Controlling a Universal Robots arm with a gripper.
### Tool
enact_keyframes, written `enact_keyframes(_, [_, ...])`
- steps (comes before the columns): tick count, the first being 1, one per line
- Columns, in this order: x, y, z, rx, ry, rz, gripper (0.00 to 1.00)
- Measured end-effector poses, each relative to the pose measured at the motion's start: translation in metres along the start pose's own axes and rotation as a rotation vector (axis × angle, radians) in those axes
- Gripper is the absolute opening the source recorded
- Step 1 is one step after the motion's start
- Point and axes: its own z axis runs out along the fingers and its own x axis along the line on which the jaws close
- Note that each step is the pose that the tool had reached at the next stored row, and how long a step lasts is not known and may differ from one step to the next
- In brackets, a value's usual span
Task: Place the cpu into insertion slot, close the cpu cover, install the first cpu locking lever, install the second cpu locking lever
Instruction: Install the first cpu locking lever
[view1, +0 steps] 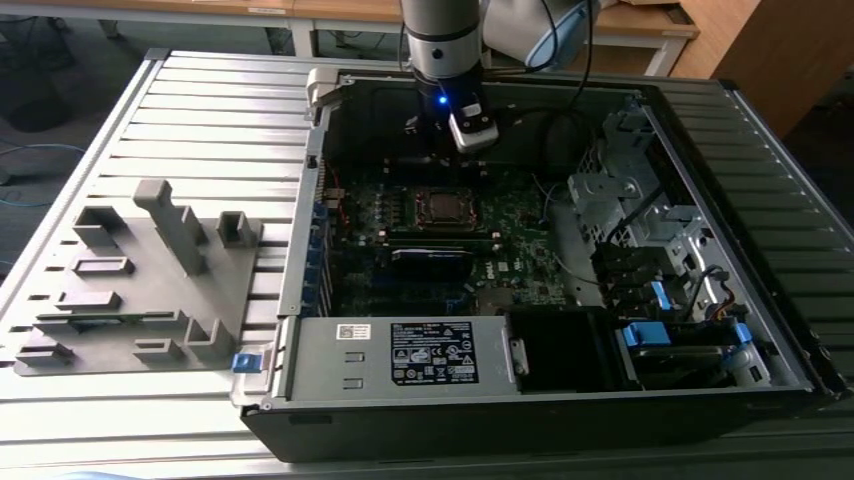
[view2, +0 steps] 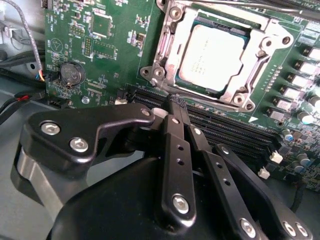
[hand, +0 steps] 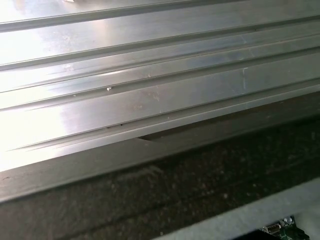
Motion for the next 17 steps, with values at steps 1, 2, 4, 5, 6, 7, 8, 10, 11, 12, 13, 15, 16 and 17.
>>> enact_keyframes(1, [0.0000,0.0000,-0.0003,0.0004,0.0002,0.000,0.11])
enact_keyframes(2, [-0.0001,0.0000,-0.0008,0.0006,0.0003,0.000,0.11])
enact_keyframes(4, [-0.0004,0.0002,-0.0022,0.0001,0.0000,0.000,0.11])
enact_keyframes(5, [-0.0006,0.0002,-0.0032,0.0001,0.0000,0.000,0.11])
enact_keyframes(6, [-0.0008,0.0003,-0.0041,0.0001,0.0000,0.000,0.11])
enact_keyframes(7, [-0.0010,0.0004,-0.0052,0.0001,0.0000,0.000,0.11])
enact_keyframes(8, [-0.0013,0.0005,-0.0065,0.0001,0.0000,0.000,0.11])
enact_keyframes(10, [-0.0017,0.0007,-0.0087,0.0001,0.0000,0.000,0.11])
enact_keyframes(11, [-0.0019,0.0008,-0.0097,0.0001,0.0000,0.000,0.11])
enact_keyframes(12, [-0.0021,0.0008,-0.0104,0.0001,0.0000,0.000,0.11])
enact_keyframes(13, [-0.0021,0.0008,-0.0107,0.0000,0.0000,0.000,0.11])
enact_keyframes(15, [-0.0021,0.0009,-0.0107,-0.0002,-0.0001,0.000,0.11])
enact_keyframes(16, [-0.0022,0.0008,-0.0108,-0.0001,-0.0001,0.000,0.11])
enact_keyframes(17, [-0.0022,0.0008,-0.0109,0.0002,0.0000,0.000,0.11])
